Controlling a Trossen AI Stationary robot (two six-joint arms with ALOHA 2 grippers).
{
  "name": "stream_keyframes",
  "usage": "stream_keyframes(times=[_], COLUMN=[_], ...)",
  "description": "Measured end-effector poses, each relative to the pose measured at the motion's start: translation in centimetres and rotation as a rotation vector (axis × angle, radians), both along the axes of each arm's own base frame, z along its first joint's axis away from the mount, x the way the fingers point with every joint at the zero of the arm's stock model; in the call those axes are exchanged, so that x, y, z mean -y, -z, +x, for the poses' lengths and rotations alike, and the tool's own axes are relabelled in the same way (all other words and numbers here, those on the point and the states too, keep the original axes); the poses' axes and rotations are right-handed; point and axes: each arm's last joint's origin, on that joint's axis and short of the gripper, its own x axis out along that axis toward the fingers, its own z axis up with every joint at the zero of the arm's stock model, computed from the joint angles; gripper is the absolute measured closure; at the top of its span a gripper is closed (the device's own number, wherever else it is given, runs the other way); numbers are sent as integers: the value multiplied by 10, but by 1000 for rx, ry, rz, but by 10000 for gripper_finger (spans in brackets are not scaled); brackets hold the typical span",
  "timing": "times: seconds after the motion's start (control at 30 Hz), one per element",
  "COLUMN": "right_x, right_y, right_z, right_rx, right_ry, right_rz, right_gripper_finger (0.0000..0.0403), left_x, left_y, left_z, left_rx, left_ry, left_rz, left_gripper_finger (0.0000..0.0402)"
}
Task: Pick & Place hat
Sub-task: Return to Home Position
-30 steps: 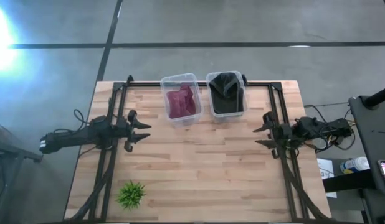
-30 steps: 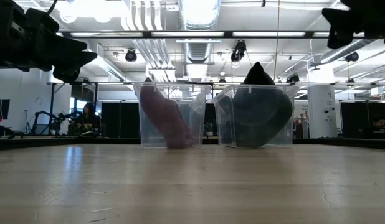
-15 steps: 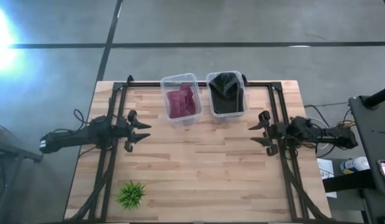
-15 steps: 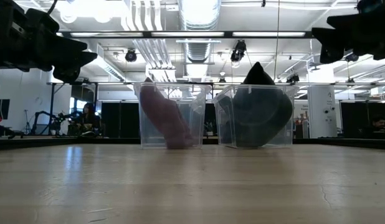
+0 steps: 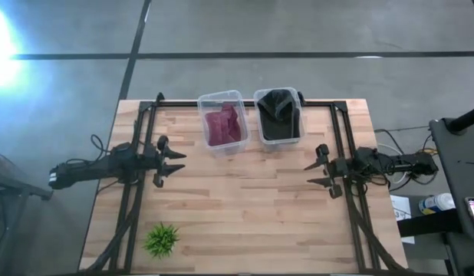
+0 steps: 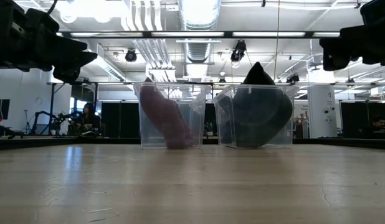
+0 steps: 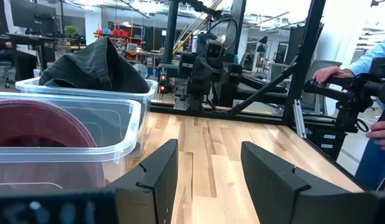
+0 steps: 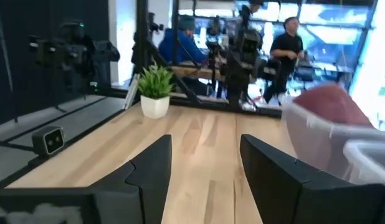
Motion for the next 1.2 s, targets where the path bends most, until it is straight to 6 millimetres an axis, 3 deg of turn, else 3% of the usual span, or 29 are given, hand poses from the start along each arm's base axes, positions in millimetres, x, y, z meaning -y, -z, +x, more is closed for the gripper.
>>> stream_keyframes(times=[1.2], right_x=[1], right_y=[1], right_z=[0], right_rx=[-16], right_ry=[45], right_rz=[22], right_gripper_finger=[216], left_x=[0], left_y=[0], left_z=[0], left_rx=[1], left_ry=[0], left_rz=[0], left_gripper_finger=[232])
